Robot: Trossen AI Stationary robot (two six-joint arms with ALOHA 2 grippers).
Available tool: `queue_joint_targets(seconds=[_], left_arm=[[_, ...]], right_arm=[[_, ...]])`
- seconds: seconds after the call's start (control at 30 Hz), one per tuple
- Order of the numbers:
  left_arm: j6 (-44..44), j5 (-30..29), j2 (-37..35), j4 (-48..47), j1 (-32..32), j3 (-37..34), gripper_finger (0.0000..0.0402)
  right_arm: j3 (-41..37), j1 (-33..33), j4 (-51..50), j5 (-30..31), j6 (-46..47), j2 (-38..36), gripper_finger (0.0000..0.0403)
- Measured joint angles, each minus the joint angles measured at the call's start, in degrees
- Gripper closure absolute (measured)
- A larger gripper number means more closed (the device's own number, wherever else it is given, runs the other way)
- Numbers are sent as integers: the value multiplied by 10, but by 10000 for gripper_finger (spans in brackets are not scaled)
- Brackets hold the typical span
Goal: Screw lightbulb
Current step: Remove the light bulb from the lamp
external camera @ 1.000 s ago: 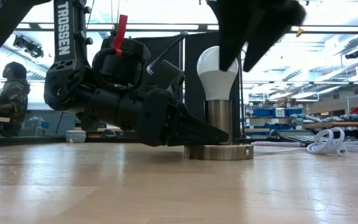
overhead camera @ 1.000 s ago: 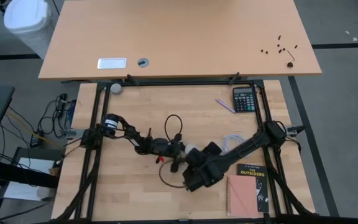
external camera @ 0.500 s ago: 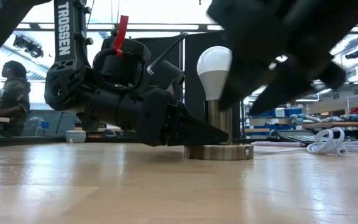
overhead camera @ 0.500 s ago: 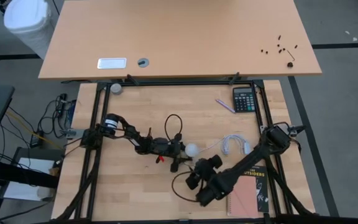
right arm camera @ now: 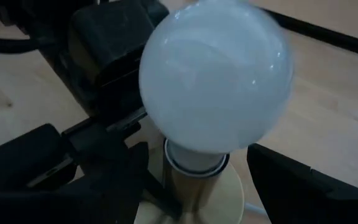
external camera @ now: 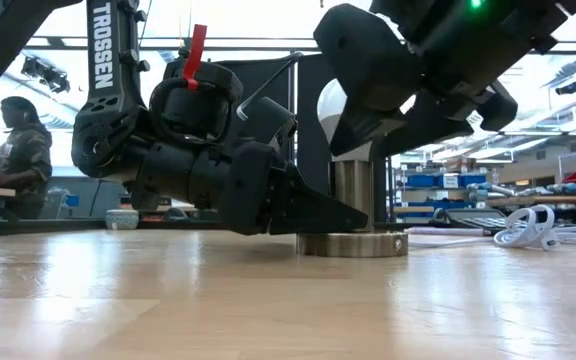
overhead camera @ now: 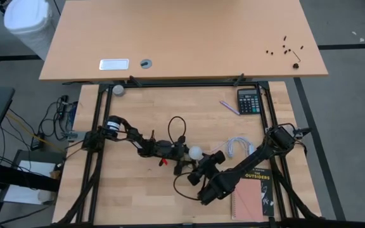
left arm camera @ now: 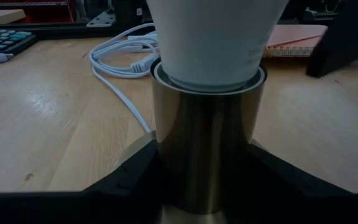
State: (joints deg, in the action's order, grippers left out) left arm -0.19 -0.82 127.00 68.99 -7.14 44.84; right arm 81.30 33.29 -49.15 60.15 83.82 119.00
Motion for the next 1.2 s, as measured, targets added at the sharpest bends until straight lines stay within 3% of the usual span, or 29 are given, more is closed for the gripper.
queue_joint_targets(seconds=[0.17,0.33,0.43,0.6,0.67,0.77,0.93,1.2], left_arm=[[0,0,0,0,0,0,203],[1,-3,0,-4,0,2,203],[1,-4,0,-4,1,1,203],[2,-4,0,-4,1,1,203],[4,-6,0,-4,0,0,203],[6,-8,0,-4,0,0,203],[7,-8,0,-4,0,0,203],[8,-9,0,-4,0,0,203]], right_arm=[[0,-1,-8,32,0,-1,119],[1,0,-83,9,49,-10,119],[1,5,-176,-52,115,-18,120],[2,15,-349,-204,292,-21,131],[2,25,-320,-193,281,-21,135],[3,37,-217,-145,188,-22,137],[3,29,-58,-121,46,-22,138],[3,-1,3,-32,-39,-23,138]])
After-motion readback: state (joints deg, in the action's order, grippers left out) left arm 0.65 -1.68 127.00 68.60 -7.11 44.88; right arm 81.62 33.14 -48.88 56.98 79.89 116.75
